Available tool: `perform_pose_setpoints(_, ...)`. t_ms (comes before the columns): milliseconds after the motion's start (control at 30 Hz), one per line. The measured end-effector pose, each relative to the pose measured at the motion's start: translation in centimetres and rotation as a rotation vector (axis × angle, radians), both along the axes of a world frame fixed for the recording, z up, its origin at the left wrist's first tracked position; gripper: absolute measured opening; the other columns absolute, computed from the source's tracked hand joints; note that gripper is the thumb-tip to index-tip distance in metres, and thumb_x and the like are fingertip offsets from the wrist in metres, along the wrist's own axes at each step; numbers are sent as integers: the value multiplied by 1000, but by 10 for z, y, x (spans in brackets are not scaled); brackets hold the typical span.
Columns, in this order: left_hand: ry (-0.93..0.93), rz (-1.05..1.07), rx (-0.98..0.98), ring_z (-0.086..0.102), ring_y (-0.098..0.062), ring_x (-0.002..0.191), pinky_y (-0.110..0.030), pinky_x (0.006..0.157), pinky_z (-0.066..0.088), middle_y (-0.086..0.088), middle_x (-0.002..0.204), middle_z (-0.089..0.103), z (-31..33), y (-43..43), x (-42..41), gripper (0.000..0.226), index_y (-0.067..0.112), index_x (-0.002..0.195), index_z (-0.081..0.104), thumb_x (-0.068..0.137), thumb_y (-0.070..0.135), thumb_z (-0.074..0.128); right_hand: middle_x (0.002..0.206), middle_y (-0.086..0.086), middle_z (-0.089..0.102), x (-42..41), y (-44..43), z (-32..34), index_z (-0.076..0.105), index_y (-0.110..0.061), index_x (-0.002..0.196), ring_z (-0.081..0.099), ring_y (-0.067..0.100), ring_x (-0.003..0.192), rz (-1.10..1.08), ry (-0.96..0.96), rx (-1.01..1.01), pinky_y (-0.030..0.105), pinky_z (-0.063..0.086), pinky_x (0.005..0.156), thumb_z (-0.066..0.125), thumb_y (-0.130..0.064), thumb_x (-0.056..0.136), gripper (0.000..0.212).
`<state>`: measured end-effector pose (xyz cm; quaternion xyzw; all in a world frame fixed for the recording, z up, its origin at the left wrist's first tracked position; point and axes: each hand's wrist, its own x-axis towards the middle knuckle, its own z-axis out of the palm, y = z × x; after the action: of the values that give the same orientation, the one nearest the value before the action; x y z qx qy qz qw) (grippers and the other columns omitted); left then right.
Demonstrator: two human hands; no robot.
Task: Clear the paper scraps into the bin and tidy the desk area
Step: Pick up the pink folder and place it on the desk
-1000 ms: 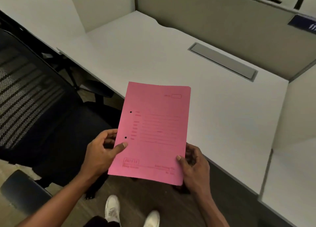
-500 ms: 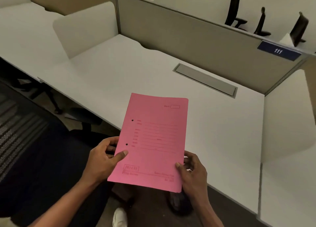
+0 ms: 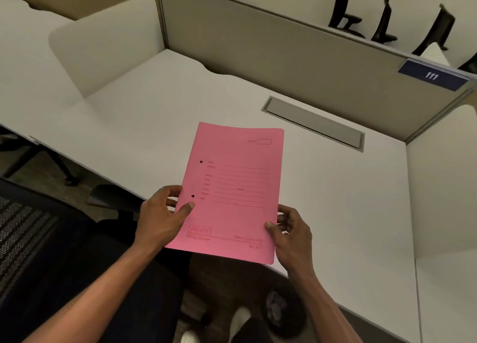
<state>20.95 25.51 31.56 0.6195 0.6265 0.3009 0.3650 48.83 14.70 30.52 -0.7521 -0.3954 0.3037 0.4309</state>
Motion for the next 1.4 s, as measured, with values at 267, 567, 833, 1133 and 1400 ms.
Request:
perform_pose_setpoints(267,98,32,-24,72,-19,96,-34,81,56,1,129,76,-20,97,35,45,18,136,67,95,32,79,95,-19,76,25,90,-14,67,-34,119,70,7,87,-22,69,-11,24,57,72,77,-11,90,39)
perform_pose_setpoints(567,219,77,-116,74,-23,95,-40,88,59,0,124,78,-53,227,86,41,17,130,69,93,31,80,93,-9,76,73,229,-60,66,-42,112,69,7,84,11,133,-69,31,58,75,79,-10,88,42)
perform_pose_setpoints(833,285,66,-160,74,-29,98,-45,95,59,-3,123,76,-80,346,142,38,14,126,71,93,30,80,86,-7,75,117,335,-103,67,-42,111,70,3,79,-16,133,-142,37,61,81,81,-9,87,43)
perform_pose_setpoints(1133,427,17,-104,67,-33,119,-47,100,56,-10,130,70,-98,438,182,50,11,132,69,90,33,82,83,-12,74,138,423,-121,71,-25,127,72,8,82,-31,46,-181,30,57,79,83,-18,87,43)
perform_pose_setpoints(1400,625,-72,-62,54,-35,134,-50,105,53,-13,139,62,-100,502,206,71,11,139,64,85,53,82,106,-4,72,138,483,-131,65,-22,132,64,1,80,10,-110,-169,10,44,69,88,-24,85,53)
